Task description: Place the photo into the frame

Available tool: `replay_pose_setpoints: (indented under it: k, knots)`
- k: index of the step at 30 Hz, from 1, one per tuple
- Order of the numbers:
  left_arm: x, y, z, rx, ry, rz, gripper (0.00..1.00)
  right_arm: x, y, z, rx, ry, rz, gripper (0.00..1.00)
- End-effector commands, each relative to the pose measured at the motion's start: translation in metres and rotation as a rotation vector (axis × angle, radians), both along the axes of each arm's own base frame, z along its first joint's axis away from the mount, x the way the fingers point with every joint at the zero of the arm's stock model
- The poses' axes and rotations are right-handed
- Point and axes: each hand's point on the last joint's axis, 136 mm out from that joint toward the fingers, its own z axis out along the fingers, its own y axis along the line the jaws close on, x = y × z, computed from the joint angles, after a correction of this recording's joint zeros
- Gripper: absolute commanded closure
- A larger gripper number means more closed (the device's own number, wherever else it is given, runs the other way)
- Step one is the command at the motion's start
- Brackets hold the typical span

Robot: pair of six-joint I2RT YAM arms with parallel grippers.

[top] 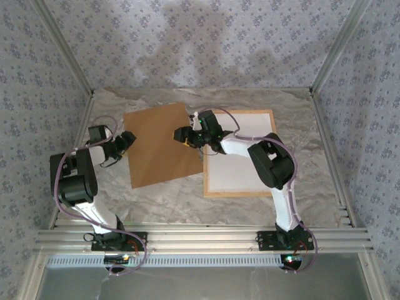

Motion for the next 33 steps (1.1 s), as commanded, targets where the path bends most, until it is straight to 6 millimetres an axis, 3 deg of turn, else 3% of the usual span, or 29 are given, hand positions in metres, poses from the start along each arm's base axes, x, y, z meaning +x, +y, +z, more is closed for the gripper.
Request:
replay_pose_setpoints:
  k: [1, 6, 12, 22, 33]
  knots:
    - [-0.020, -0.016, -0.019, -0.056, 0.088, -0.038, 0.23, 0.001, -0.009, 0.015, -0.064, -0.081, 0.004, 0.44]
    - [-0.019, -0.006, -0.017, 0.006, 0.090, -0.019, 0.22, 0.020, -0.041, -0.016, -0.377, -0.142, -0.051, 0.40]
    - [-0.012, 0.007, -0.005, 0.082, 0.072, 0.015, 0.21, 0.040, -0.057, -0.039, -0.533, -0.171, -0.077, 0.36]
    - [-0.007, 0.014, 0.002, 0.170, 0.076, 0.025, 0.20, 0.061, -0.055, -0.066, -0.617, -0.127, -0.090, 0.35]
    - [-0.012, -0.012, -0.012, 0.165, 0.131, -0.075, 0.20, 0.053, -0.050, -0.093, -0.637, -0.034, -0.058, 0.35]
